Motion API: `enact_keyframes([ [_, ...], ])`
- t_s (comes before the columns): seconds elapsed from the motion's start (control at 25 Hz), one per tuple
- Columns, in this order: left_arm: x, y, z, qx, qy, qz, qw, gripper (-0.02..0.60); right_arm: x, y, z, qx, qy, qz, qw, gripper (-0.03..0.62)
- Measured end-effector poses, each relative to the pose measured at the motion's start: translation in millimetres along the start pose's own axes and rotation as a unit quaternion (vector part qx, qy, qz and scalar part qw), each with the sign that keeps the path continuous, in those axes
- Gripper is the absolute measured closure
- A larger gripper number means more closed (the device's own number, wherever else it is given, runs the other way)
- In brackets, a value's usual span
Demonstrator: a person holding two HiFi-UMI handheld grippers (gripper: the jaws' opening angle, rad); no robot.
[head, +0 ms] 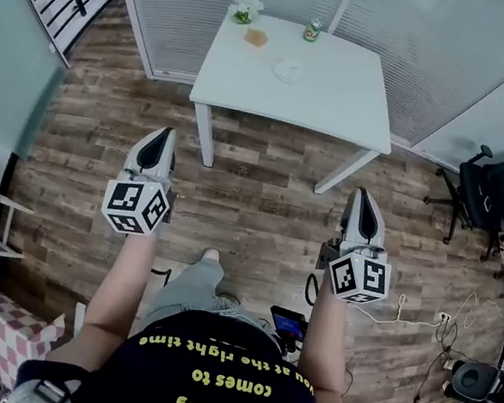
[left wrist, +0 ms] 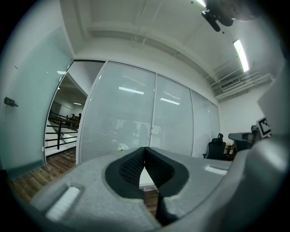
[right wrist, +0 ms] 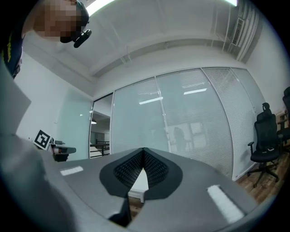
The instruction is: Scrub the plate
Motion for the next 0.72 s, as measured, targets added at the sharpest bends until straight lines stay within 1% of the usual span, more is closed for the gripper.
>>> enact_keyframes([
  [0.2,-4.3,52.0,-19.8,0.006,-0.001,-0.001,1.0,0.58,6.2,47.1,8.0,0.008,0.002,-0.003,1.0,0.588],
  [0.36,-4.7,83.7,-30.1,0.01,-0.004,-0.004,0.9999,0.58,10.3,73.2,14.6,0.014,0.003,-0.008,1.0,0.588],
  [0.72,1.8,129.7,-44.6,0.025,-0.008,-0.013,0.9996,0.58,21.5,112.4,22.5,0.026,0.006,-0.011,1.0,0.588],
])
Point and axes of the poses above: the fingertips, and each gripper's own axes: y forward along the fingers, z to its right, x out of its underside, the point moved 6 cm from there along -y, backward along the fingers, and after that the axes turned 14 degrees about -x, right-handed, at the moved point
